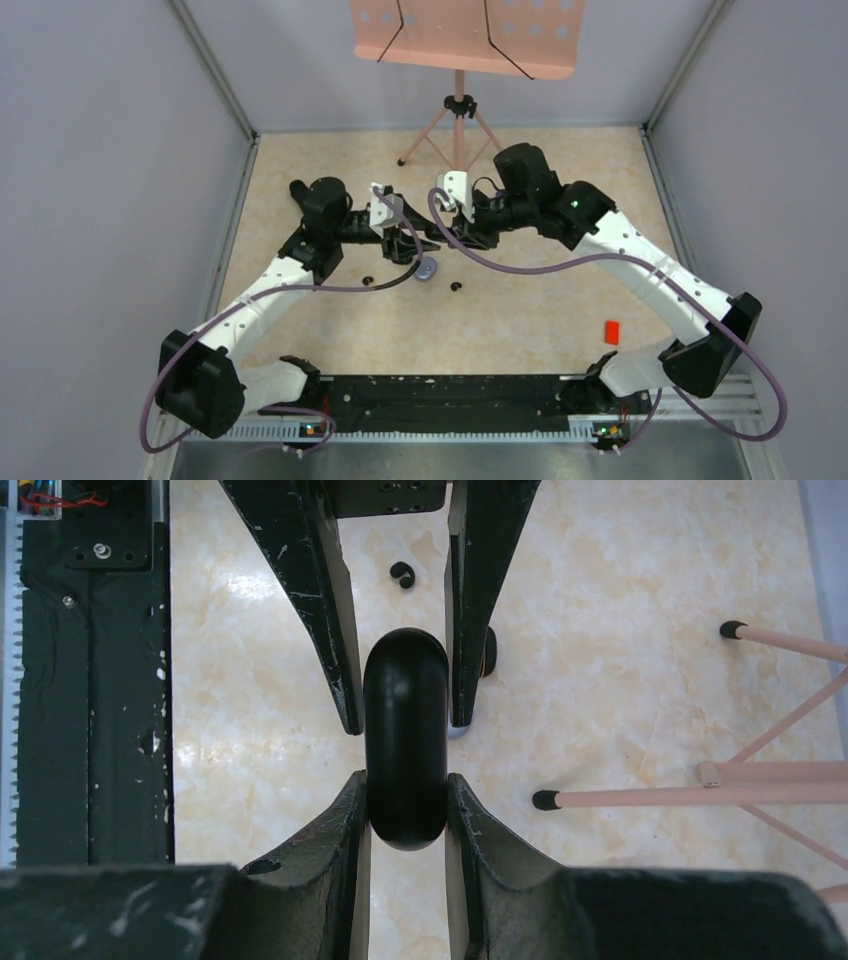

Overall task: Insert the wireless bluetooth earbuds into the charging case
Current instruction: Pass from the left arm to the right, then pass from the right arm to the left

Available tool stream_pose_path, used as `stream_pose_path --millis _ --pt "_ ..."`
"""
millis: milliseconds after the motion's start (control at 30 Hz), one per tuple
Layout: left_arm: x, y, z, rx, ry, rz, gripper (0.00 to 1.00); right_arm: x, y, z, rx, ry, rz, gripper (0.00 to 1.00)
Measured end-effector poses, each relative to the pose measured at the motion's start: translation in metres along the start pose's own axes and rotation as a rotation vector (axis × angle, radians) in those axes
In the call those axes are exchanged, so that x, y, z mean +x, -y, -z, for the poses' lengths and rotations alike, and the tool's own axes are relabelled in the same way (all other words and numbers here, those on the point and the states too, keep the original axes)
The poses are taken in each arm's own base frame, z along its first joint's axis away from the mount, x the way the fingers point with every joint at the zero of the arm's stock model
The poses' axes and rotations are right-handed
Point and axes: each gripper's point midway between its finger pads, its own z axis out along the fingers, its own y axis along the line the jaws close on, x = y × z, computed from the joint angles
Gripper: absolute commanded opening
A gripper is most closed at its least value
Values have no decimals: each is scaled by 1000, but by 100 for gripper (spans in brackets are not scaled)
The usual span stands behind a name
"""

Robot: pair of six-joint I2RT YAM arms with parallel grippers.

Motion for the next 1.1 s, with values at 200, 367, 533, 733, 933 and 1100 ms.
stream_pose_path --millis 200,367,533,733,933,1100 --pt "-3 -3 -1 -24 16 22 41 -10 4 7 9 2 23 4" --pt "-6 -8 -1 -45 26 29 34 -15 7 8 3 -5 32 5" --pt "0 -10 -2 -55 19 63 35 -10 9 5 -7 -35 33 5" --pt "3 -12 -2 -72 13 88 37 -9 11 4 -8 -51 47 5" --pt "4 -15 -3 -88 16 110 38 -7 14 2 -4 -64 54 5" --pt "7 -17 -3 -96 12 126 33 -4 16 0 -3 -76 50 5"
